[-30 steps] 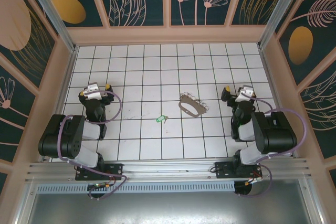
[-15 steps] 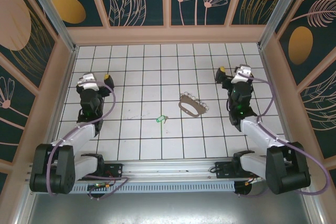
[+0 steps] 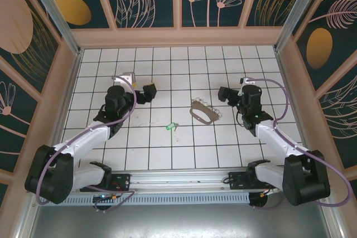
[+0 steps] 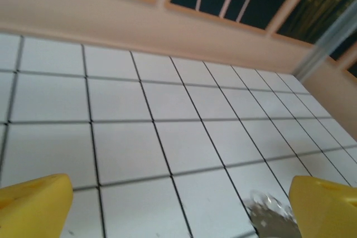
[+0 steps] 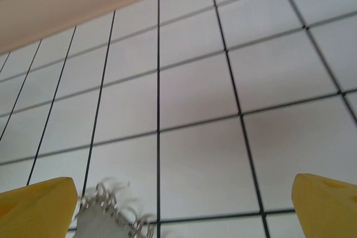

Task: Put the keys on the keyring

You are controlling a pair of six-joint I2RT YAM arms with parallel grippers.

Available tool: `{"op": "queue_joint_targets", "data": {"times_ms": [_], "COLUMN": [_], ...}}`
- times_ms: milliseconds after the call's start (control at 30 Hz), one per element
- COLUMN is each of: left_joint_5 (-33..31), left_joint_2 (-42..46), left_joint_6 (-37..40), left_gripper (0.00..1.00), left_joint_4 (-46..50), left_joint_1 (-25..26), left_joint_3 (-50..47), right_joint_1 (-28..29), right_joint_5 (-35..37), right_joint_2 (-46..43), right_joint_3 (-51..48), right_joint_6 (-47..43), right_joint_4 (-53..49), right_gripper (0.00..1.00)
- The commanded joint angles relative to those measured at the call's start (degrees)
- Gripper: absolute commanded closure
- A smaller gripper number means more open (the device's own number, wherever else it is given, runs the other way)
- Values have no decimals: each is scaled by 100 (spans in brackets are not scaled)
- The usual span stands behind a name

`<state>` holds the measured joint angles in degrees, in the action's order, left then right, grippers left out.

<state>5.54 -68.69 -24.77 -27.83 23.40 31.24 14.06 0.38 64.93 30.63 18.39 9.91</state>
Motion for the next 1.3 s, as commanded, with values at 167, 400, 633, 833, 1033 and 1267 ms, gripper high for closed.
{"op": "queue_joint_targets", "data": {"times_ms": [167, 400, 633, 833, 1033, 1267], "left_joint_5": [158, 184, 442, 511, 562, 536], "left_joint_2": [233, 78, -107, -128, -128, -92], "left_joint_6": [-596, -653, -635, -419, -248, -256], "left_gripper": [1, 1, 1, 5, 6, 8], "left_joint_4": [-154, -479, -919, -901, -822, -806], "left_joint_1": [762, 1210, 1332, 1347, 1343, 1344], "left_joint_3": [-402, -571, -725, -701, -674, -681], "right_joint_1": [259, 557, 636, 797, 830, 870], "right_joint_5": [-609, -570, -437, -289, -223, -118], "right_joint_2": [-379, -489, -88, 192, 248, 369], "right_joint_3": [-493, -758, -666, -542, -490, -339], "right_joint_6": [650, 920, 877, 862, 820, 621], "right_joint_4": [-547, -699, -830, -1075, -1132, -1206], "right_gripper": [2, 12, 31, 49, 59, 63]}}
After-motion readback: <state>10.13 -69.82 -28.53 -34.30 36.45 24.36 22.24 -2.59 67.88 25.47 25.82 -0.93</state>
